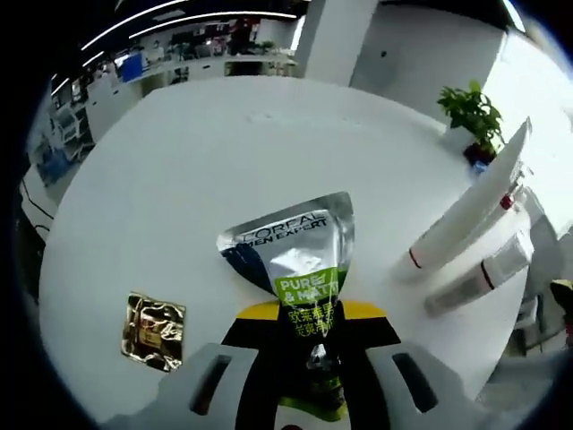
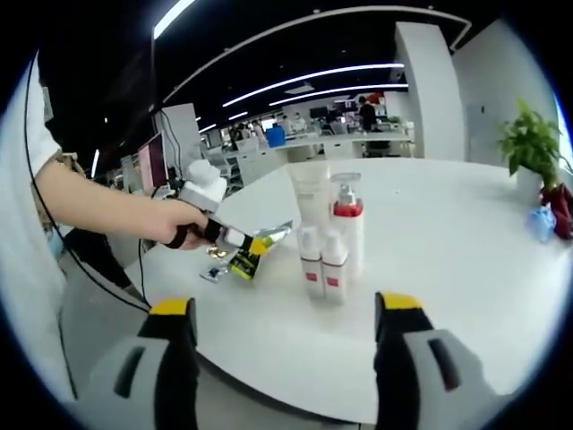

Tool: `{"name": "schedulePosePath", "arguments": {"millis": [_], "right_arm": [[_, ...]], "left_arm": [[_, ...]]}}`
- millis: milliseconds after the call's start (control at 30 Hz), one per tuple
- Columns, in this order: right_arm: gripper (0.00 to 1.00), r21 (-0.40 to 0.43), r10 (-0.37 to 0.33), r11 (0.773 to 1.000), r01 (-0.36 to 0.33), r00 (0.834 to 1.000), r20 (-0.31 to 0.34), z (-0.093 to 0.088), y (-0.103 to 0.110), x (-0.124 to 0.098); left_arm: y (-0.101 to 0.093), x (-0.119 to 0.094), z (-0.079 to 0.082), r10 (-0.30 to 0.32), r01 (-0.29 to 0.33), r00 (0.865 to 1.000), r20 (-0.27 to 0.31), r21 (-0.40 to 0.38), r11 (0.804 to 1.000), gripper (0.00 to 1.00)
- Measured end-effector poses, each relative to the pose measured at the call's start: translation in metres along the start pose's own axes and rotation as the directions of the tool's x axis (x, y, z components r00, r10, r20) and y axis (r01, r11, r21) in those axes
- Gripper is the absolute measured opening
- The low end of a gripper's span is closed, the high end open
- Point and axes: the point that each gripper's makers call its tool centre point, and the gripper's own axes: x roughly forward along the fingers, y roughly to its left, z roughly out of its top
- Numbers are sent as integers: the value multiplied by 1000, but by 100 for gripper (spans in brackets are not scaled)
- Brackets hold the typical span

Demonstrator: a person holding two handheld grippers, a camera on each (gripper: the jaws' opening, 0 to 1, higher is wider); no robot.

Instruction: Arrange the skincare products in the storage area until every visible bottle or jar stands upright without overlapping.

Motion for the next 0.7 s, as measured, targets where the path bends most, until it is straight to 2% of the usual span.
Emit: {"name": "schedulePosePath", "arguments": {"millis": [233, 600, 700], "right_arm": [[81, -17, 17, 1000, -17, 1000, -6, -1, 4, 1], [80, -22, 30, 999, -30, 1000, 0, 0, 6, 1], [80, -27, 35, 999, -35, 999, -3, 0, 8, 1]], "left_arm": [[-9, -22, 1, -12, 9, 999, 44, 67, 998, 18], [-14, -50, -17, -30, 26, 997, 66, 63, 998, 18], [-22, -57, -18, -66, 59, 994, 90, 71, 996, 18]]}}
